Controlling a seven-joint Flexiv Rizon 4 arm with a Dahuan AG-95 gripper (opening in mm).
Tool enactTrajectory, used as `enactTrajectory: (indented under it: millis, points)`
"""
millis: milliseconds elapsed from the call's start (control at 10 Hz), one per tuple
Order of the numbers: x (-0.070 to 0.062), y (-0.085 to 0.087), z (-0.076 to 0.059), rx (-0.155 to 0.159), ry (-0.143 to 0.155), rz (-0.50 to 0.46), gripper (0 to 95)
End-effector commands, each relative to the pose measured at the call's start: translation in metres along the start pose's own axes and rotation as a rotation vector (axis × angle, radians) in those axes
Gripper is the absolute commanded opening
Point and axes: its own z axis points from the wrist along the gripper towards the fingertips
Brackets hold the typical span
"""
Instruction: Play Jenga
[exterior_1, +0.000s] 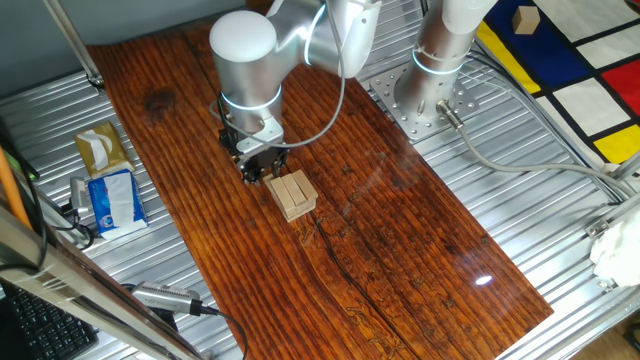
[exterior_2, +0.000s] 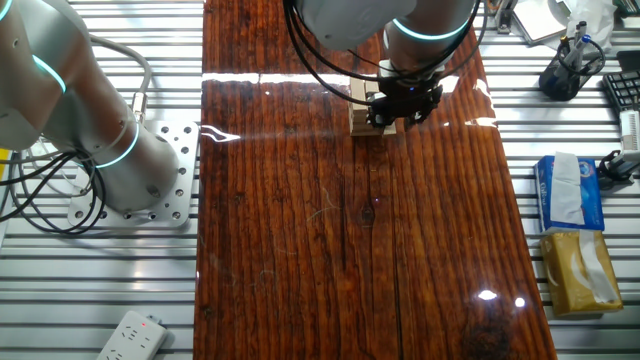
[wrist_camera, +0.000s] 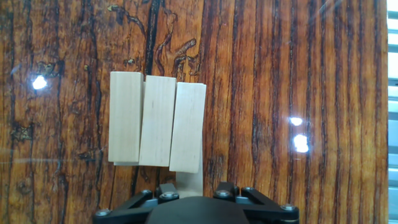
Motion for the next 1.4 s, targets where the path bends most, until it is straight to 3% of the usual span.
enactTrajectory:
  millis: [100, 1300, 1400]
  points:
    - [0.0, -0.0001, 0.0002, 0.0, 0.006, 0.0, 38.0]
    - [0.0007, -0.0004, 0.0087, 0.005, 0.011, -0.005, 38.0]
    - [0.0007, -0.0004, 0.0089, 0.006, 0.011, -0.005, 19.0]
